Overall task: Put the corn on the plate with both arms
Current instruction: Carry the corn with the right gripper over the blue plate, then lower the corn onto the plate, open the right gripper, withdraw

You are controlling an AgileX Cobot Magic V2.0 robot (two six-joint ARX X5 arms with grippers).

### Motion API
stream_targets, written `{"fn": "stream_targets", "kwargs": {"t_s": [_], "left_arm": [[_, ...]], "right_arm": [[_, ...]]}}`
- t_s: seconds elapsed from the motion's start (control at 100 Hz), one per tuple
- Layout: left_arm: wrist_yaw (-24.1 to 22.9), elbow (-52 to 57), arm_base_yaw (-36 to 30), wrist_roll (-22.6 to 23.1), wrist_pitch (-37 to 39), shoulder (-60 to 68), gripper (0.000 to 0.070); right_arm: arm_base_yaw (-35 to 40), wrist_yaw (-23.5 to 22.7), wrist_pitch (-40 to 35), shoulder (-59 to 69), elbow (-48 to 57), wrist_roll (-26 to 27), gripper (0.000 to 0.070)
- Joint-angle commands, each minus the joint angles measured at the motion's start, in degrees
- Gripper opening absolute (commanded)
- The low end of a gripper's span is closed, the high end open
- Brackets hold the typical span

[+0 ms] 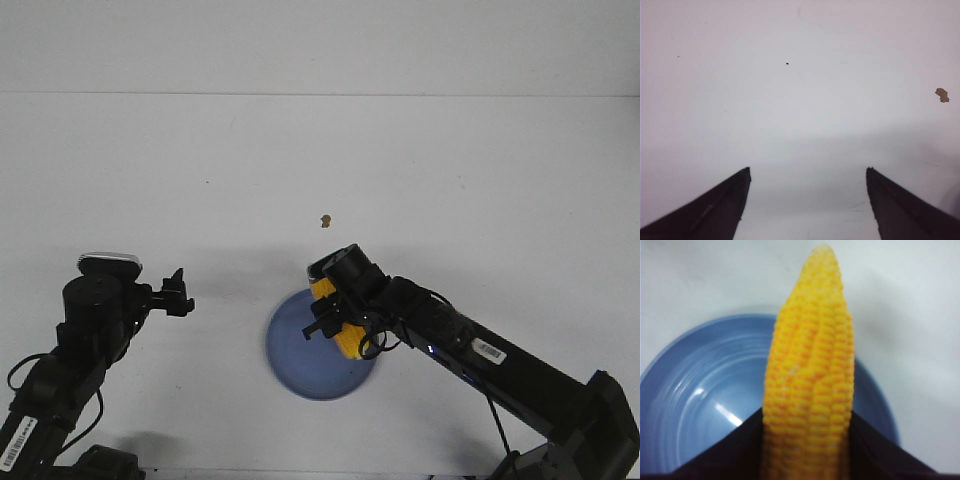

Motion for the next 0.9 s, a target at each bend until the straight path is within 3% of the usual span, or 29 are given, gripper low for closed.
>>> {"fn": "stream_targets", "kwargs": {"t_s": [0.0, 0.06, 0.23, 0.57, 0.77, 0.89], "left_arm": [[0.0, 0.5, -0.1, 0.7, 0.2, 0.3, 0.0474], [0.0, 0.5, -0.1, 0.7, 0.2, 0.3, 0.0474], [0.0, 0.5, -0.1, 0.7, 0.2, 0.3, 0.0474], [0.0, 0.5, -0.1, 0.7, 0.2, 0.2, 0.0474], [0.0, 0.5, -0.1, 0.7, 0.2, 0.0, 0.0473], [0.0, 0.5, -0.1, 0.9, 0.4, -0.2, 0.0463]], "right_arm": [[0.8, 0.1, 0.3, 2.4, 0.5, 0.2, 0.0296], [1.0, 0.1, 0.3, 3.3, 0.5, 0.2, 0.0343], [1.6, -0.1, 0.4, 3.9, 0.5, 0.3, 0.0557], [-1.4, 0.5, 3.3, -3.1, 0.5, -0.8, 0.0565], [-8.6, 5.9, 4.4, -14.1, 0.5, -3.6, 0.0565], [-15.0, 6.0, 4.0, -21.4, 0.1, -6.2, 0.0564]]}}
